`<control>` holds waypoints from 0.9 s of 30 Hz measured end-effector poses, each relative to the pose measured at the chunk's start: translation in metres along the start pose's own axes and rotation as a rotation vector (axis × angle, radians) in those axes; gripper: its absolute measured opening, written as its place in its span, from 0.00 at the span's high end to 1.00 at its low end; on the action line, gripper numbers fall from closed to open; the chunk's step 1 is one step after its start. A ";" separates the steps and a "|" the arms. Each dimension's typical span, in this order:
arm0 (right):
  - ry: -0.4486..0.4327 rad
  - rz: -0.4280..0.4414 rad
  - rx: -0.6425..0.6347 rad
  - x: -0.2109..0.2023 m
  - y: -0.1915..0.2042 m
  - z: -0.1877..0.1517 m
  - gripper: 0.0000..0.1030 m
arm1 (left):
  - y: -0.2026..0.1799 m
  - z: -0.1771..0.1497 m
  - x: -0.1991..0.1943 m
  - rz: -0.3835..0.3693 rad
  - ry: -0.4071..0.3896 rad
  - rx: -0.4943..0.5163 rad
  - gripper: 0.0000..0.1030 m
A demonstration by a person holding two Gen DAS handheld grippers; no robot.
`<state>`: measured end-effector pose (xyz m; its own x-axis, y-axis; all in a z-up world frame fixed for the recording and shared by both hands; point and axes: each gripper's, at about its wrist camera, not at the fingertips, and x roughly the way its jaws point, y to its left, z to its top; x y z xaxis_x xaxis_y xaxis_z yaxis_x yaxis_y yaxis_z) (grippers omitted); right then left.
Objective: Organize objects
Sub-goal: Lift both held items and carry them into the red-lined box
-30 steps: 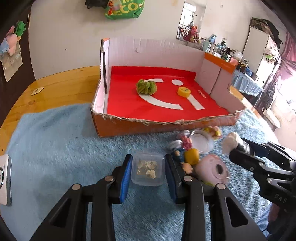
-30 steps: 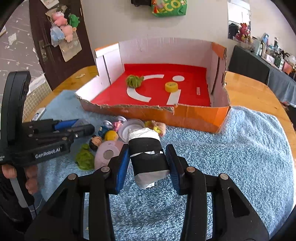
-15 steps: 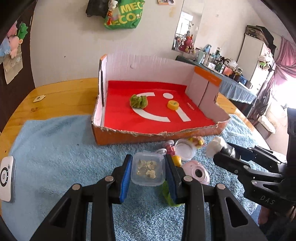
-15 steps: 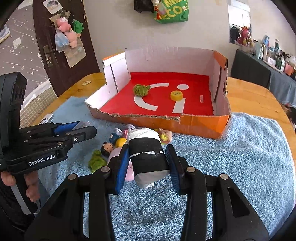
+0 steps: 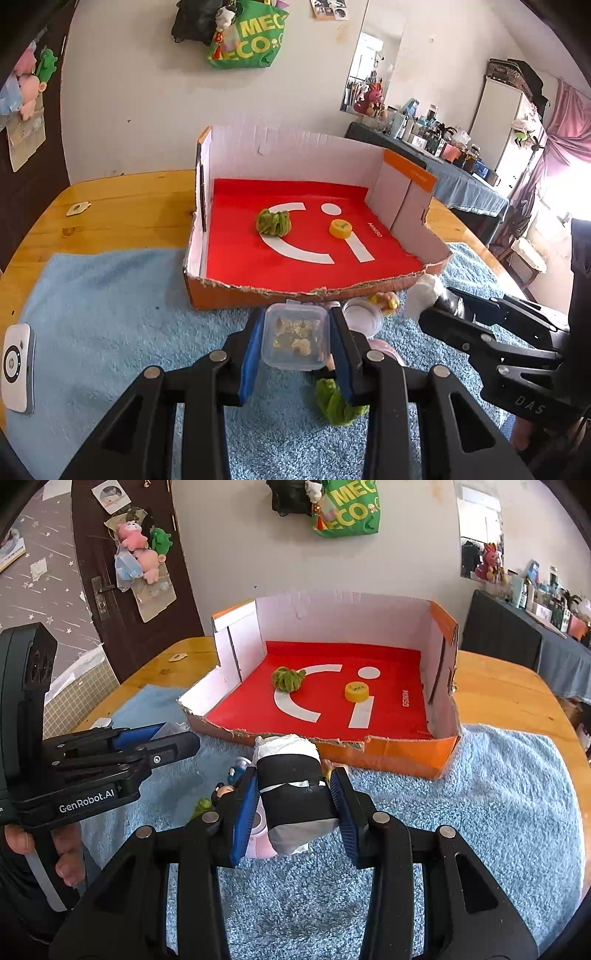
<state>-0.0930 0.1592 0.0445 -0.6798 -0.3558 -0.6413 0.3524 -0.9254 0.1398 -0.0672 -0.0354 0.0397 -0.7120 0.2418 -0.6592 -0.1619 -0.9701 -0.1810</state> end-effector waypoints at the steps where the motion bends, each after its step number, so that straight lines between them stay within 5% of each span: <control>1: -0.001 0.000 -0.001 0.000 0.000 0.001 0.63 | 0.000 0.001 0.000 0.000 0.000 0.000 0.65; 27: 0.021 -0.009 -0.005 0.020 -0.016 0.043 0.63 | 0.001 0.044 0.020 0.003 0.004 0.006 0.65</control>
<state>-0.1397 0.1614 0.0618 -0.6696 -0.3447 -0.6579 0.3497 -0.9278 0.1301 -0.1117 -0.0326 0.0584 -0.7099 0.2392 -0.6624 -0.1638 -0.9708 -0.1750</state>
